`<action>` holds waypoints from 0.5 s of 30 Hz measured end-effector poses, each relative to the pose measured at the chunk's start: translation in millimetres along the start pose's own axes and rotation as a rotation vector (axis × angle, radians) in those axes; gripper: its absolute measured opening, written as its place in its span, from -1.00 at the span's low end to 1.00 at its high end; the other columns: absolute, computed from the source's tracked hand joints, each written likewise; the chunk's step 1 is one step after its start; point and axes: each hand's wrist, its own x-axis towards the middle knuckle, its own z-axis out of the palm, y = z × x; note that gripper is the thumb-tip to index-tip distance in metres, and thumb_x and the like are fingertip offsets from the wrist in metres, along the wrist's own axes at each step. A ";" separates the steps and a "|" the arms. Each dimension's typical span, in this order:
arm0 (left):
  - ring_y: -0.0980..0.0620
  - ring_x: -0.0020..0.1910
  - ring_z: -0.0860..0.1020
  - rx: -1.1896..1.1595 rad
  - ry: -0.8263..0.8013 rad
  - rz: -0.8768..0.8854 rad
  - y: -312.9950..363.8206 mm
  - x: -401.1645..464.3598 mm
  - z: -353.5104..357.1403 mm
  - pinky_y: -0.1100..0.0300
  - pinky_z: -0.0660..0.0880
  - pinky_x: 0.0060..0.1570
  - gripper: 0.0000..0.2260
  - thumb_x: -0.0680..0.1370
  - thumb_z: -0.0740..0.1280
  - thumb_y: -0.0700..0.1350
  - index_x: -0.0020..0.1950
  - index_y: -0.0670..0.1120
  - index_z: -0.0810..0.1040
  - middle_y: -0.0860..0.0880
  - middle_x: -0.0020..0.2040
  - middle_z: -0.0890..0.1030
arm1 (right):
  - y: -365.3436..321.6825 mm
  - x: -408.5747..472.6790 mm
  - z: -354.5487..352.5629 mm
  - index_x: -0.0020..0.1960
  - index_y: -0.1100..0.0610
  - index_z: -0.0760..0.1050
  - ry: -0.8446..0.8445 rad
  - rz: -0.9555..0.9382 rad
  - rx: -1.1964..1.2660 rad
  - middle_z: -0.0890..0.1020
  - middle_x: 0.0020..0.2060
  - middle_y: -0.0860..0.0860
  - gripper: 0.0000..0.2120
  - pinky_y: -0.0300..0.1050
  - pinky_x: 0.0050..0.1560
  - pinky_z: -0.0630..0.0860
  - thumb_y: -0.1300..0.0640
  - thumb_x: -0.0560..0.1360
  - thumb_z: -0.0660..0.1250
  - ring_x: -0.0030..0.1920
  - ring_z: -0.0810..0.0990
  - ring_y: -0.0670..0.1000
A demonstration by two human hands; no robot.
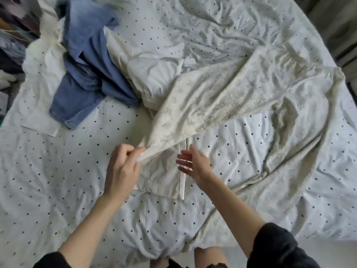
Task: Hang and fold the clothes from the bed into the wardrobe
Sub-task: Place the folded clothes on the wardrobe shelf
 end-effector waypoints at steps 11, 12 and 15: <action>0.15 0.11 0.51 -0.591 -0.805 0.063 -8.1 -33.6 42.2 0.32 0.39 0.17 -0.72 0.59 0.22 -0.24 0.27 -0.10 0.55 0.10 0.13 0.54 | 90.2 -14.8 0.7 0.05 0.18 0.54 0.179 0.018 0.143 0.63 -0.13 0.05 -0.45 -0.02 0.11 0.47 -0.27 0.55 0.06 -0.06 0.61 0.03; 0.18 0.10 0.50 -0.594 -0.807 0.015 -20.5 -31.0 38.7 0.37 0.37 0.16 -0.73 0.59 0.21 -0.23 0.25 -0.08 0.56 0.15 0.12 0.52 | 99.4 -16.0 2.8 0.08 0.17 0.54 0.185 -0.009 0.138 0.64 -0.13 0.05 -0.47 -0.04 0.09 0.47 -0.27 0.54 0.09 -0.06 0.62 0.03; 0.19 0.03 0.49 -0.578 -0.761 -0.182 -63.1 -13.1 43.3 0.53 0.32 0.00 -0.74 0.60 0.18 -0.25 0.22 -0.08 0.56 0.11 0.11 0.52 | 113.1 -9.2 21.3 -0.01 0.15 0.56 0.196 -0.098 0.037 0.61 -0.13 0.03 -0.57 -0.09 0.05 0.52 -0.22 0.51 0.23 -0.07 0.59 0.00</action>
